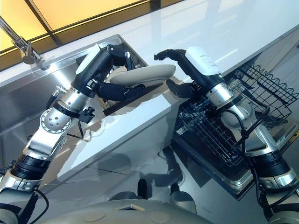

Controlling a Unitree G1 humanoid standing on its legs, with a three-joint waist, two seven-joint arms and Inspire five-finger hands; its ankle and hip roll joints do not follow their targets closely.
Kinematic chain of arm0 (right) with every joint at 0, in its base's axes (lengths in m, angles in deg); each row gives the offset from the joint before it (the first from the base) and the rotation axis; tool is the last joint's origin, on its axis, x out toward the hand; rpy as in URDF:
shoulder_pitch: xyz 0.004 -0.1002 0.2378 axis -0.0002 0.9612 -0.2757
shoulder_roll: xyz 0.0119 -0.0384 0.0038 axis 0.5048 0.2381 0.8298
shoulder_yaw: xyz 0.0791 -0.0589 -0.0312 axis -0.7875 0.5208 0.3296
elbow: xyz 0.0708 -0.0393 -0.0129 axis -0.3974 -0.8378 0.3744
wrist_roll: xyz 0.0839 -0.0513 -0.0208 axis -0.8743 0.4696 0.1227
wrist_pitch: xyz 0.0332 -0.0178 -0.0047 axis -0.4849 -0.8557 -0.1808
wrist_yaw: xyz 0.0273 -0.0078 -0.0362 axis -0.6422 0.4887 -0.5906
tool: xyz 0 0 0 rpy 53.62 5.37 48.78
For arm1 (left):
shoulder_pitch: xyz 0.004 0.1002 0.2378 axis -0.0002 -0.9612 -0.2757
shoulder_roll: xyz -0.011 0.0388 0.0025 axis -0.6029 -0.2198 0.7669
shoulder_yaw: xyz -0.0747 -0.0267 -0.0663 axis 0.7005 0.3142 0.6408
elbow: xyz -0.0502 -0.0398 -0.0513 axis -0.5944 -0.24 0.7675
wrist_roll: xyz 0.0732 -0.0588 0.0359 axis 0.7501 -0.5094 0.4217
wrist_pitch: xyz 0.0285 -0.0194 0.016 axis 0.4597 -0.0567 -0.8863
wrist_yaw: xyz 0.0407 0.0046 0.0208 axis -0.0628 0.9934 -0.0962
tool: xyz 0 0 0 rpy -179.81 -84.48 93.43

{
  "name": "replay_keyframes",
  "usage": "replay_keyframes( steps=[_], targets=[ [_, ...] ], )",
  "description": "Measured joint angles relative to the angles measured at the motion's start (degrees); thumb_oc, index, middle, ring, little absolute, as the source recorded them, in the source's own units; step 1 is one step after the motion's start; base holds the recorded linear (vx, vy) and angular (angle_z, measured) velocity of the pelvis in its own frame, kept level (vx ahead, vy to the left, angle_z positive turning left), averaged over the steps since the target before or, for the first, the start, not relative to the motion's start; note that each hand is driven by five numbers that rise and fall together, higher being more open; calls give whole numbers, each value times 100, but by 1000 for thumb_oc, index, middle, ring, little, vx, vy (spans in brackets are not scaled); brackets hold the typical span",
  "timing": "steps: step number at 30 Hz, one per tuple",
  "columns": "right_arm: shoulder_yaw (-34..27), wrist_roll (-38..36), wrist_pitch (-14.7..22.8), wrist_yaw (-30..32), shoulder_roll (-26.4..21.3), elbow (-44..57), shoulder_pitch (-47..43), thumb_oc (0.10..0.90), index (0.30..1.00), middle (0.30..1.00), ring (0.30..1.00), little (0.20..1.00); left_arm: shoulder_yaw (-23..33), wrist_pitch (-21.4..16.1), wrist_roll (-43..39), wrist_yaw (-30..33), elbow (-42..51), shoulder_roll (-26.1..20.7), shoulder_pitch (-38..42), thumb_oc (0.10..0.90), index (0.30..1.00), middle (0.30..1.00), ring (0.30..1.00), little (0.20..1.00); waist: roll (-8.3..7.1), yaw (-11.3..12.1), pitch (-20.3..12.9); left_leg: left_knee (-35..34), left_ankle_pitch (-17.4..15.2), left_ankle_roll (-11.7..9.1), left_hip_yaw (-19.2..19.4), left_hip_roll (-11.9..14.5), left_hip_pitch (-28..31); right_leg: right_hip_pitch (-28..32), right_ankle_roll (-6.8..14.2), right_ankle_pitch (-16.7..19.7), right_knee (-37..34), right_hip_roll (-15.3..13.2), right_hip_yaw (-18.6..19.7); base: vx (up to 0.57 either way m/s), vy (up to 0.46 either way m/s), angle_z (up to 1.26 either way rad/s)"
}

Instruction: Pick up plates and place into dishwasher.

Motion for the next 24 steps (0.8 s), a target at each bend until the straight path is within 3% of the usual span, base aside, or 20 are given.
replay_keyframes(
  steps=[16,17,18,24],
  targets=[
    [93,-175,-94,-127,205,0,76,100,300,300,300,200,4,-7,17,469,0,201,-171,100,300,300,300,200,-3,33,2,0,3,2,-42,1,5,25,0,0,-2,-3,-27,8,-1,1],
    [93,-218,-95,-127,206,0,93,100,300,300,300,200,4,-7,37,502,0,201,-179,424,578,578,578,524,-4,33,2,0,3,2,-35,2,5,22,0,0,-2,-3,-27,3,-3,-4],
    [92,-240,-96,-127,213,0,118,100,300,300,300,200,4,-7,94,536,0,201,-181,800,900,900,900,900,-4,33,2,0,3,2,-28,2,6,21,0,0,-2,-3,-26,0,0,0],
    [75,-246,-102,-140,217,-1,318,100,300,300,300,200,36,47,364,550,-1,182,-271,800,900,900,900,900,-6,30,4,-1,3,2,-9,5,12,19,0,0,-2,-3,-11,0,0,0]
  ],
)
